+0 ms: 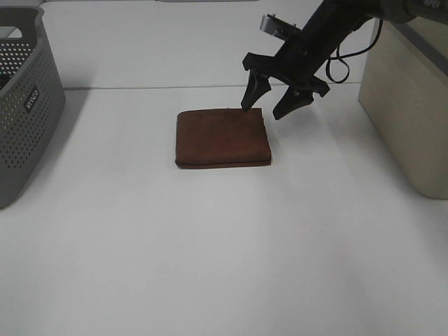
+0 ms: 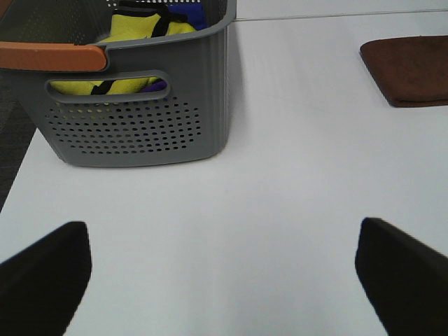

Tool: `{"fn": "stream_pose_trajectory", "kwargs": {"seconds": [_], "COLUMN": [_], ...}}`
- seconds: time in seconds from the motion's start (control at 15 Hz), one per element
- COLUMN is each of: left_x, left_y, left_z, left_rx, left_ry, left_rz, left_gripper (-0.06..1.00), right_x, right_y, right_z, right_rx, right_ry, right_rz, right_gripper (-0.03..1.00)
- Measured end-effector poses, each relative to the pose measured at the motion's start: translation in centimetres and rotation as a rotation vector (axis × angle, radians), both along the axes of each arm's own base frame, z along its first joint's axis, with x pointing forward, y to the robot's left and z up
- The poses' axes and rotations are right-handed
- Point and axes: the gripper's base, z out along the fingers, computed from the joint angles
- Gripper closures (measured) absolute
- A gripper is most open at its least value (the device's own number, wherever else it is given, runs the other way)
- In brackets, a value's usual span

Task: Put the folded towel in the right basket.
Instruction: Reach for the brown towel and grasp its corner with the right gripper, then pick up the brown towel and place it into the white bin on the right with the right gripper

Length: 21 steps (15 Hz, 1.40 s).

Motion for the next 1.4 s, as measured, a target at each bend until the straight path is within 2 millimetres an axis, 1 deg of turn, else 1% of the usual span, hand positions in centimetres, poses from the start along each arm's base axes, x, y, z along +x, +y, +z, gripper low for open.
{"fn": "stream_pose_trajectory", "kwargs": {"seconds": [0.07, 0.13, 0.27, 0.6, 0.8, 0.87, 0.93, 1.0, 1.07, 1.2, 1.27, 1.4], "left_x": [0.0, 0.0, 0.0, 0.0, 0.0, 0.0, 0.0, 0.0, 0.0, 0.0, 0.0, 0.0], "left_y": [0.0, 0.0, 0.0, 0.0, 0.0, 0.0, 0.0, 0.0, 0.0, 0.0, 0.0, 0.0], "left_z": [0.0, 0.0, 0.0, 0.0, 0.0, 0.0, 0.0, 0.0, 0.0, 0.0, 0.0, 0.0], "left_rx": [0.0, 0.0, 0.0, 0.0, 0.0, 0.0, 0.0, 0.0, 0.0, 0.0, 0.0, 0.0], "left_ry": [0.0, 0.0, 0.0, 0.0, 0.0, 0.0, 0.0, 0.0, 0.0, 0.0, 0.0, 0.0], "left_rz": [0.0, 0.0, 0.0, 0.0, 0.0, 0.0, 0.0, 0.0, 0.0, 0.0, 0.0, 0.0], "left_gripper": [-0.03, -0.03, -0.03, -0.03, -0.03, -0.03, -0.03, -0.03, -0.03, -0.03, -0.03, -0.03], "right_x": [0.5, 0.6, 1.1, 1.2, 1.5, 1.6, 1.6, 1.5, 1.5, 1.4, 1.4, 1.5], "right_y": [-0.3, -0.5, -1.0, -0.8, -0.6, -0.5, -0.2, 0.1, 0.4, 0.6, 0.6, 0.6], "right_z": [-1.1, -1.7, -3.6, -5.7, -6.1, -6.3, -6.5, -6.7, -6.8, -7.1, -7.2, -6.9], "right_rx": [0.009, 0.019, 0.039, 0.067, 0.103, 0.121, 0.126, 0.127, 0.124, 0.118, 0.115, 0.107], "right_ry": [0.024, 0.039, 0.073, 0.1, 0.086, 0.079, 0.073, 0.068, 0.059, 0.053, 0.053, 0.04], "right_rz": [-0.008, -0.014, -0.027, -0.022, -0.032, -0.03, -0.022, -0.011, 0.0, 0.003, 0.003, 0.012], "right_gripper": [0.29, 0.28, 0.28, 0.28, 0.29, 0.31, 0.34, 0.41, 0.5, 0.78, 0.88, 0.88]}}
